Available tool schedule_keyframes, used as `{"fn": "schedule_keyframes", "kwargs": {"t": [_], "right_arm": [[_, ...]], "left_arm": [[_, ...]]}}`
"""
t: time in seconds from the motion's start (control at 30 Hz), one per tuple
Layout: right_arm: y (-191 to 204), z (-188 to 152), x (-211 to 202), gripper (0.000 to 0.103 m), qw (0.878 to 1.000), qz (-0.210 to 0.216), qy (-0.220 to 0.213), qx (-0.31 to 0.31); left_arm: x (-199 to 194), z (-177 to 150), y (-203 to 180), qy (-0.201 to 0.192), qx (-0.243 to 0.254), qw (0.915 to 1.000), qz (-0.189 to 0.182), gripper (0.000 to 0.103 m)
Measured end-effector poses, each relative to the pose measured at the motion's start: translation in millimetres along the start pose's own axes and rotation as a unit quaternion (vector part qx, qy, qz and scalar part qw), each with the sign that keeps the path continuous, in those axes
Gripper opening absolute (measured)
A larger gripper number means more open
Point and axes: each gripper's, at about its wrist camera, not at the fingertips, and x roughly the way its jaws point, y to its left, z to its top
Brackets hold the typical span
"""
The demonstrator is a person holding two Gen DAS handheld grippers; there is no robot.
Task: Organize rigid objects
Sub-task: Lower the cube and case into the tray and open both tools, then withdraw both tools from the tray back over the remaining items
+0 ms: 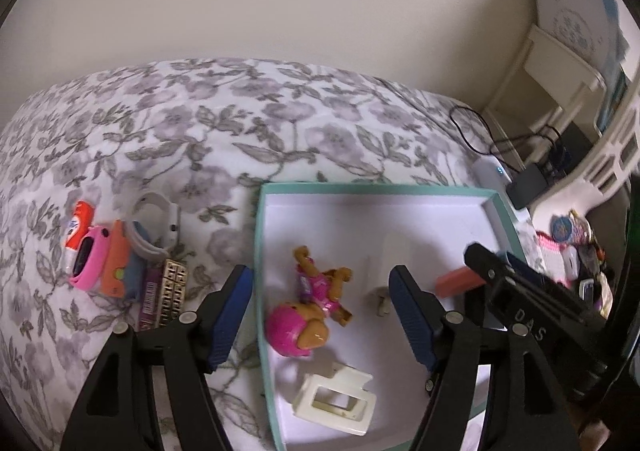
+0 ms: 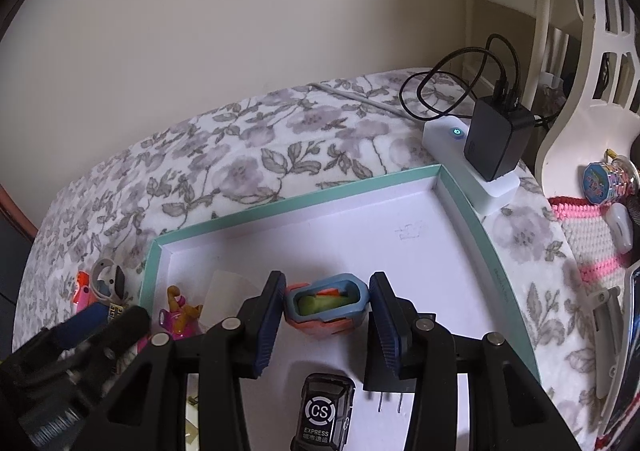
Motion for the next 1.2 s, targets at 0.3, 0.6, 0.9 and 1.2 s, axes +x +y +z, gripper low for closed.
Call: {"fn": "schedule_keyframes", "kwargs": {"t": [0.3, 0.6, 0.9, 1.2], "right_arm": [[3, -1, 2, 0.05, 1.0, -0.008, 0.002, -0.013], [10, -2, 0, 0.066, 0.999, -0.015, -0.007, -0.028], [26, -6, 2, 0.08, 0.998, -0.017, -0.011, -0.058], [35, -9, 2, 0.103, 0.998, 0.001, -0.013, -0.061]], "left_arm": [[-2, 7, 45, 0.003, -0.083, 0.9955, 0.046, 0.093], [-6, 7, 89, 0.004, -0.151, 0.9855, 0.078, 0.093], [-11, 6, 118, 0.008, -0.185, 0.9757, 0.118, 0.094], [-18, 5, 146, -0.005, -0.227, 0.9662, 0.122, 0.097]]}}
